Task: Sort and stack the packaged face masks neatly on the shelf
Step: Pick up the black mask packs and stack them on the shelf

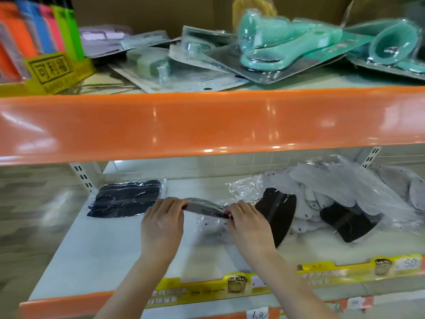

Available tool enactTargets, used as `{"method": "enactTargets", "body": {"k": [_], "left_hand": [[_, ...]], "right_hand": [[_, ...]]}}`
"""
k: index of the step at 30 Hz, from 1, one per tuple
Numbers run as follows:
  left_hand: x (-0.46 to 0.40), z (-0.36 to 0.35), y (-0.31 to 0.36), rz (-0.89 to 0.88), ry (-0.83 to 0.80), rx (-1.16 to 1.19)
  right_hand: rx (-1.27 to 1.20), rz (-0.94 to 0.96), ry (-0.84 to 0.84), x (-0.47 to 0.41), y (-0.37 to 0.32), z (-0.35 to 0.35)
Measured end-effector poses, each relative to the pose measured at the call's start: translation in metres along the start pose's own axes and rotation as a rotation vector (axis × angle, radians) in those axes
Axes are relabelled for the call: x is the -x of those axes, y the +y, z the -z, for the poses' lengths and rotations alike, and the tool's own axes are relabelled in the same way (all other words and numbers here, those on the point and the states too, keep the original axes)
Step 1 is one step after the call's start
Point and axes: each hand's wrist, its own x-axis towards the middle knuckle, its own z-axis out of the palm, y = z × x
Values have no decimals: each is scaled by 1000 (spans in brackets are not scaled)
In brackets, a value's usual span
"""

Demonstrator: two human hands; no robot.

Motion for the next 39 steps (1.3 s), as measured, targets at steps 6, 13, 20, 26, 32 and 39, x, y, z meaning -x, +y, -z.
{"method": "enactTargets", "body": {"k": [6, 13, 20, 26, 32, 39], "left_hand": [[1, 14, -49, 10, -20, -89], [-1, 29, -101, 151, -182, -180], [-13, 38, -149, 270, -161, -149], [-5, 29, -184, 360, -190, -62], [22, 27, -195, 284, -307, -71], [39, 26, -206, 251, -498, -190]], "right_hand": [[-82, -41, -119, -24, -44, -20], [-121, 34, -76, -55, -94, -44], [58, 146, -208, -71, -136, -78], [79, 125, -324, -71, -153, -100], [53, 69, -520, -59, -160, -117], [76, 6, -544, -57, -161, -126]]}}
